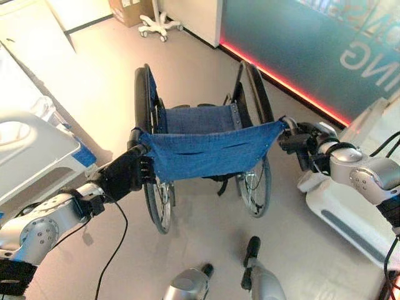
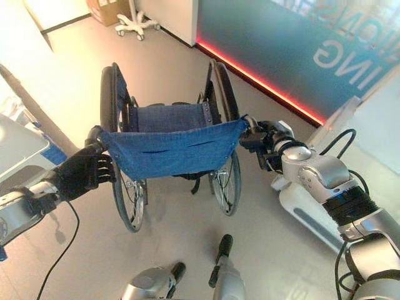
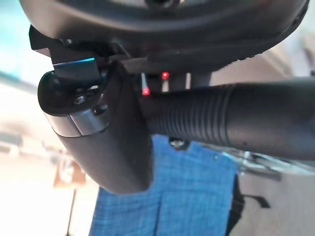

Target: Push the wheelchair next to the bed

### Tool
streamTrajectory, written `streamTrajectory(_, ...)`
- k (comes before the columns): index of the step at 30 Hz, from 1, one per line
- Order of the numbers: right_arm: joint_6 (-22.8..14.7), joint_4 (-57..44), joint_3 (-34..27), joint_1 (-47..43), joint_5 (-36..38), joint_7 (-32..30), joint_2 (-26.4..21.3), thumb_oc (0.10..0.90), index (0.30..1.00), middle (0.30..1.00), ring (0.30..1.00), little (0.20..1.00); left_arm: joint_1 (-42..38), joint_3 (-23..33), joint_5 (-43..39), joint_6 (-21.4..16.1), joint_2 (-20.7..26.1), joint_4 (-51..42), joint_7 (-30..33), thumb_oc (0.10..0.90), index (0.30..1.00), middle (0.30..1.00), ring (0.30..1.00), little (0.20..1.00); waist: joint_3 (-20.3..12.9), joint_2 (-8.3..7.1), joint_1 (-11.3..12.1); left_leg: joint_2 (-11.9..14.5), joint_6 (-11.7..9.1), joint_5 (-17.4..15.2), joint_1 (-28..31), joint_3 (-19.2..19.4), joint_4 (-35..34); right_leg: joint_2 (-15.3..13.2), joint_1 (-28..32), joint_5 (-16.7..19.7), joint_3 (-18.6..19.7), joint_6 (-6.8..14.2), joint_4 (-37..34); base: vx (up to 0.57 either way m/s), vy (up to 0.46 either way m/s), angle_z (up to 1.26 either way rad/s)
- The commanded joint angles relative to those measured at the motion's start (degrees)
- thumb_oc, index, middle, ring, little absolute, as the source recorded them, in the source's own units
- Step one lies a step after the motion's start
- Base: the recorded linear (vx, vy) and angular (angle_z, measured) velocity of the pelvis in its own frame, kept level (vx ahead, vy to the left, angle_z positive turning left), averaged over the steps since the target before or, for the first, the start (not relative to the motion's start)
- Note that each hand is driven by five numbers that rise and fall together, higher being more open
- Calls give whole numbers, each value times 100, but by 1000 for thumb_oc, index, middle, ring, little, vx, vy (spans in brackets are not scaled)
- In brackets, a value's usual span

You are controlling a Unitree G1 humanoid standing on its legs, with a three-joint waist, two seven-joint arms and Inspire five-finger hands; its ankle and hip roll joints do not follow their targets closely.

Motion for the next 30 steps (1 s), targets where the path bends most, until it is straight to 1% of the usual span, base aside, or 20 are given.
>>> streamTrajectory(1,-537,-746,370,-1583,550,1100,124,400,300,300,300,300,8,715,123,-801,266,-1038,-12,400,300,300,300,300,-631,-201,210,882,-235,555,-515,1161,1569,-84,-278,332,-295,215,331,273,-221,86)
streamTrajectory(2,-491,-724,434,-1621,503,1184,68,400,300,300,300,300,39,701,205,-771,173,-1118,31,400,300,300,300,300,-650,-225,170,952,-335,987,-620,1335,2096,-35,-155,283,-416,83,274,300,-262,67)
streamTrajectory(4,-528,-737,526,-1604,435,1292,-69,400,300,300,300,300,151,700,223,-793,78,-1306,213,400,300,300,300,300,-586,-243,125,905,-455,1498,-1114,1666,3403,49,102,108,-626,-187,245,273,-299,43)
streamTrajectory(6,-636,-785,495,-1506,440,1296,-43,400,300,300,300,300,113,737,203,-754,0,-1304,450,400,300,300,300,300,-433,-221,135,765,-393,1466,-1866,1957,4301,220,324,-110,-727,-435,354,284,-310,35)
streamTrajectory(7,-661,-846,438,-1403,395,1261,24,400,300,300,300,300,75,738,294,-769,-29,-1254,533,400,300,300,300,300,-352,-200,176,659,-333,1315,-2106,2024,4286,300,426,-167,-741,-461,387,270,-213,18)
streamTrajectory(9,-622,-987,427,-1322,275,1196,143,400,300,300,300,300,63,782,478,-837,-31,-1170,564,400,300,300,300,300,-290,-150,265,459,-255,1127,-2233,2143,3779,445,586,-243,-689,-437,401,326,-120,39)
streamTrajectory(10,-557,-1086,444,-1305,203,1126,260,400,300,300,300,300,157,925,499,-923,33,-1115,524,400,300,300,300,300,-273,-92,376,413,-206,1144,-2128,2311,2807,600,767,-356,-639,-405,394,378,-81,36)
streamTrajectory(12,-547,-1071,448,-1310,182,1116,302,400,300,300,300,300,170,954,490,-939,47,-1103,509,400,300,300,300,300,-264,-65,414,501,-214,1261,-2092,2411,2324,657,872,-415,-669,-422,373,294,-41,4)
streamTrajectory(13,-560,-952,437,-1298,94,1089,443,400,300,300,300,300,149,940,480,-1005,56,-1074,494,400,300,300,300,300,-279,52,511,670,-311,1637,-2201,2575,1207,875,1131,-603,-751,-501,301,431,-40,9)
streamTrajectory(15,-662,-734,419,-1227,-39,1072,629,400,300,300,300,300,138,844,617,-1083,-19,-1067,486,400,300,300,300,300,-295,175,677,762,-455,2074,-2415,2749,104,1149,1472,-842,-790,-561,237,659,-63,2)
streamTrajectory(16,-728,-658,402,-1118,-131,1054,719,400,300,300,300,300,126,765,782,-1111,-89,-1097,490,400,300,300,300,300,-293,240,777,818,-564,2486,-2514,2988,-538,1346,1766,-1036,-821,-627,223,636,-63,-16)
streamTrajectory(19,-770,-671,307,-925,-266,1054,784,400,300,300,300,300,76,705,962,-1165,-153,-1140,413,400,300,300,300,300,-268,228,878,718,-573,2596,-2635,3000,-669,1476,1994,-1410,-767,-717,425,535,-38,6)
streamTrajectory(20,-830,-621,308,-875,-339,1117,855,400,300,300,300,300,41,757,956,-1157,-144,-1130,369,400,300,300,300,300,-313,176,914,582,-522,2316,-2567,2856,-766,1443,2035,-1594,-652,-657,636,316,23,-14)
streamTrajectory(21,-845,-603,304,-873,-360,1141,877,400,300,300,300,300,43,779,948,-1160,-130,-1130,365,400,300,300,300,300,-325,209,944,638,-445,2335,-2583,2928,-770,1476,2004,-1562,-662,-662,670,527,51,-45)
streamTrajectory(22,-995,-444,300,-783,-488,1307,1025,400,300,300,300,300,-155,740,788,-1073,-20,-1091,467,400,300,300,300,300,-430,121,995,549,-221,1963,-2449,2894,-570,1374,2087,-1751,-648,-554,1168,422,46,-51)
streamTrajectory(23,-1053,-387,265,-695,-560,1369,1093,400,300,300,300,300,-277,692,675,-1000,44,-1034,500,400,300,300,300,300,-484,13,1045,461,-93,1795,-2450,2893,-409,1295,2160,-1587,-679,-426,1396,591,73,-49)
streamTrajectory(27,-1264,-173,362,-732,-699,1575,1215,400,300,300,300,300,-697,441,661,-807,153,-853,522,400,300,300,300,300,-736,-198,1116,291,277,1555,-2060,2665,-503,1157,1777,204,-626,512,3316,442,101,8)
streamTrajectory(28,-1272,-134,397,-823,-640,1601,1212,400,300,300,300,300,-781,403,649,-780,170,-791,487,400,300,300,300,300,-771,-208,1117,259,314,1505,-1971,2578,-495,1048,1630,524,-614,590,3726,416,73,61)
streamTrajectory(29,-1261,-105,458,-916,-609,1596,1234,400,300,300,300,300,-850,368,634,-747,178,-761,485,400,300,300,300,300,-817,-161,1093,304,321,1445,-1906,2551,-464,955,1433,575,-612,542,3789,399,70,44)
streamTrajectory(30,-1226,-87,489,-965,-632,1587,1299,400,300,300,300,300,-935,277,634,-747,207,-699,488,400,300,300,300,300,-816,-137,1022,282,359,1334,-1803,2519,-375,714,1238,368,-692,435,3677,476,20,41)
